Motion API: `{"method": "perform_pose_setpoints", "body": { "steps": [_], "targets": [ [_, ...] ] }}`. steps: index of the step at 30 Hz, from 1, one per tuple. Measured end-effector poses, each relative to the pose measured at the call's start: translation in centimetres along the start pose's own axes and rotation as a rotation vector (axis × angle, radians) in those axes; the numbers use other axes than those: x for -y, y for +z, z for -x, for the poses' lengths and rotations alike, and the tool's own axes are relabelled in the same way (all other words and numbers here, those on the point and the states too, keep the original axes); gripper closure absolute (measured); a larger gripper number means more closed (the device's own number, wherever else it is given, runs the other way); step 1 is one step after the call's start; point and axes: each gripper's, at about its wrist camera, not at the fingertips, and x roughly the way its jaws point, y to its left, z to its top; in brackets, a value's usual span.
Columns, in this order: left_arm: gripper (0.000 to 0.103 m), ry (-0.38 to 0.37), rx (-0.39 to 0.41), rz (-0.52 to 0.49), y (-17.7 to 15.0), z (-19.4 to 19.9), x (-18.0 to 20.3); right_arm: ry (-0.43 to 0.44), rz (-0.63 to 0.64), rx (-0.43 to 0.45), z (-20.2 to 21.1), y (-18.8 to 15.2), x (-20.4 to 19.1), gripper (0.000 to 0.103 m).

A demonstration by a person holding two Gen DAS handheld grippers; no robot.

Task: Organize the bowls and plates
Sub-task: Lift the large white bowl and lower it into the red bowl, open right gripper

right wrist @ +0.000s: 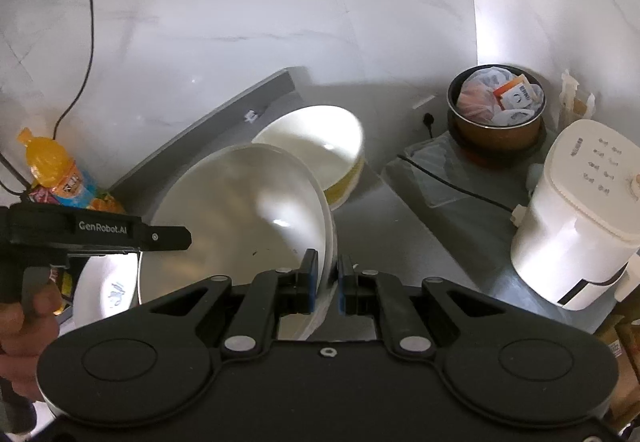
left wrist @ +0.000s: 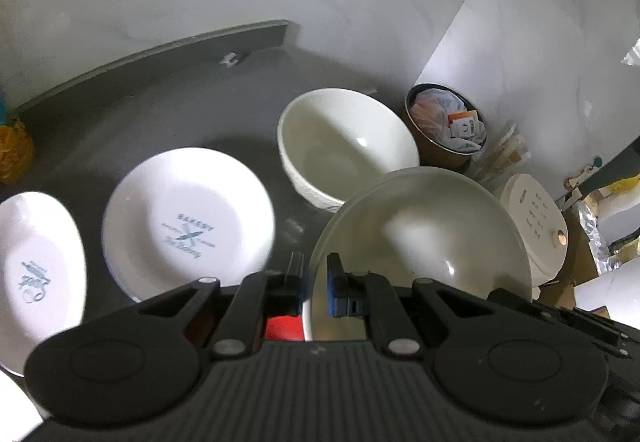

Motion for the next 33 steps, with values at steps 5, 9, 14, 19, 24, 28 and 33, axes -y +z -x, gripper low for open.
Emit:
{"method": "perform_pose_setpoints", "body": {
  "steps": [5, 9, 14, 19, 24, 28, 33],
  "targets": [
    [0.094, -0.01, 0.007, 0.007, -0.4, 1.0, -1.6, -0.005, -0.001, 0.017, 0.5, -0.6, -1.5, 0.093],
    [0.093, -0.011, 0.032, 0.006, -0.5, 2.4, -2.6, 0.007, 0.013, 0.009, 0.6, -0.9, -2.8, 0.093],
    [0.093, -0.003, 0.037, 0.028, -1.0, 3.2, -4.4, 0.018, 0.035, -0.007, 0.4, -1.8, -4.7, 0.093],
    [0.093, 0.005, 0.028, 0.049, -1.7, 3.6, -6.2, 0.029, 0.038, -0.031, 0.0, -2.8, -6.1, 0.092],
    [0.093, 0.012, 0.011, 0.058, -2.5, 3.5, -7.3, 0.032, 0.057, -0.059, -0.4, -3.5, -7.1, 0.092],
    [0.093, 0.016, -0.008, 0.072, -3.5, 3.3, -8.2, 0.027, 0.065, -0.081, -0.7, -4.3, -7.5, 0.092],
    [0.093, 0.017, -0.036, 0.089, -4.8, 2.5, -9.0, 0.017, 0.071, -0.118, -1.3, -5.4, -7.7, 0.092]
  ]
}}
